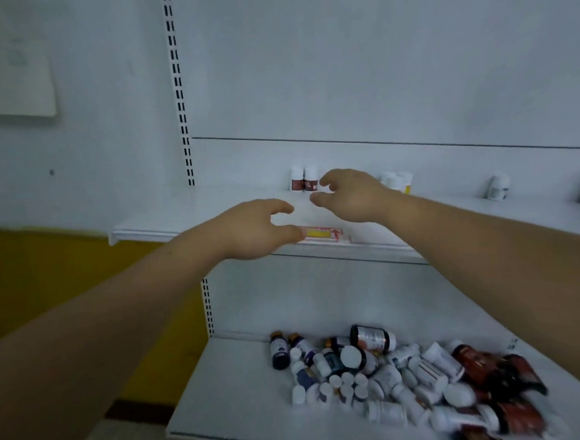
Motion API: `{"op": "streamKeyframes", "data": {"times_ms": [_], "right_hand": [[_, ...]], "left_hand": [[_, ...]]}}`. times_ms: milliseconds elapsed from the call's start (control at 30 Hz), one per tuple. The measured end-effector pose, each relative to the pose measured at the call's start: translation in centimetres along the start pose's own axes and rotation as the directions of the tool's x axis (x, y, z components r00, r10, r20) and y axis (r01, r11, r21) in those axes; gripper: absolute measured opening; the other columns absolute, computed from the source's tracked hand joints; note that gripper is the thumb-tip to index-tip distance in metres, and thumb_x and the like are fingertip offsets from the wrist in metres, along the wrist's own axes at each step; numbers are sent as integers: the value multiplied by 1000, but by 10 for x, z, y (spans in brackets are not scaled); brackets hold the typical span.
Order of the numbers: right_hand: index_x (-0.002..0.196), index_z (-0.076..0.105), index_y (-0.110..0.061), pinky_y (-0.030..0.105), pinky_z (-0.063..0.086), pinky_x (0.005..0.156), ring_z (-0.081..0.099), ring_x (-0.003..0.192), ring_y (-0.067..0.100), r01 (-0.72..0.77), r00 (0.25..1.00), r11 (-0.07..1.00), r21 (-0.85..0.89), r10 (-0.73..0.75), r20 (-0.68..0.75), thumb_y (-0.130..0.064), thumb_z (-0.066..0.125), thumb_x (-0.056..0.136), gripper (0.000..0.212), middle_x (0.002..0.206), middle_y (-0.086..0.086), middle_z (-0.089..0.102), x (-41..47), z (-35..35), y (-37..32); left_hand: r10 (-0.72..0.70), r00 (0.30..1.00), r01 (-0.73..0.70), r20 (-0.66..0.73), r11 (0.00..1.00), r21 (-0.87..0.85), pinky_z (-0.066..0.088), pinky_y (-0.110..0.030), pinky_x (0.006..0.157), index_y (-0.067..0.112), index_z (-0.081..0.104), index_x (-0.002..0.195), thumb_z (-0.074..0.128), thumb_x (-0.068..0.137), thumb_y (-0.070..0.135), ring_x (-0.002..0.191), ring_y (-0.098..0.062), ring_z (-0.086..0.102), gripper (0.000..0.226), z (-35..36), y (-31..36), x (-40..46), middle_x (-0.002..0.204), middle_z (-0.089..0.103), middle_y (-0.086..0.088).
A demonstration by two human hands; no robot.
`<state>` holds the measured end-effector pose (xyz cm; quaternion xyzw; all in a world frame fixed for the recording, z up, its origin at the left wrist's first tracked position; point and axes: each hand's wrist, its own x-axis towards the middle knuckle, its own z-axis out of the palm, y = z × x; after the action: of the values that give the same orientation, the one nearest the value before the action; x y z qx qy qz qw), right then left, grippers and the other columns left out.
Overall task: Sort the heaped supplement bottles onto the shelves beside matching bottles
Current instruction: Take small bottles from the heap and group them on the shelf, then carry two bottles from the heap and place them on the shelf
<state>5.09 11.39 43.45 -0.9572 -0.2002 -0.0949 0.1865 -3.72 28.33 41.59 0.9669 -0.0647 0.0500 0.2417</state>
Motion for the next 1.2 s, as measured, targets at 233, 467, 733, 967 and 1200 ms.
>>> {"op": "streamKeyframes", "data": {"times_ms": [233, 467, 733, 967, 1200], "right_hand": [[139, 45, -21, 28, 34, 99, 44, 128, 23, 146, 989, 989, -27, -145, 26, -48, 53, 92, 55, 142, 4, 47, -99, 1, 9], [144, 38, -20, 33, 33, 108, 39, 133, 24, 188, 967, 981, -52, -175, 183, -47, 50, 94, 57, 148, 5, 41, -163, 49, 50], [127, 52, -10, 30, 43, 81, 55, 109, 29, -60, 921, 997, -44, 73, 383, -41, 54, 92, 47, 121, 13, 59, -133, 165, 123], [142, 39, -8, 32, 35, 103, 42, 131, 28, -121, 878, 991, -60, 135, 459, -35, 56, 94, 58, 143, 14, 45, -86, 255, 177], [126, 52, -10, 34, 44, 90, 54, 112, 30, 89, 855, 995, -36, -57, 515, -36, 60, 88, 47, 123, 11, 57, -36, 344, 192]], "left_hand": [[-62, 982, 46, 181, 995, 92, 23, -25, 108, 32, 30, 146, 54, 88, 54, 139, -16, 28, 66, 76, 40, -84, 154, 27, 6], [-161, 870, 111, 467, 985, 133, 34, -29, 105, 24, 44, 137, 56, 90, 46, 127, -20, 41, 53, 193, 12, -109, 144, 41, 0], [-348, 783, 382, 516, 923, 42, 27, -29, 112, 16, 21, 150, 58, 88, 48, 137, -20, 31, 79, 273, -79, -69, 155, 24, -4], [-398, 814, 479, 422, 872, -100, 36, -30, 104, 11, 21, 148, 64, 87, 39, 131, -26, 39, 79, 328, -128, -1, 149, 32, -12], [-440, 826, 505, 352, 855, -116, 34, -33, 104, 13, 26, 146, 70, 83, 26, 131, -27, 39, 78, 393, -159, 39, 147, 35, -11]]}}
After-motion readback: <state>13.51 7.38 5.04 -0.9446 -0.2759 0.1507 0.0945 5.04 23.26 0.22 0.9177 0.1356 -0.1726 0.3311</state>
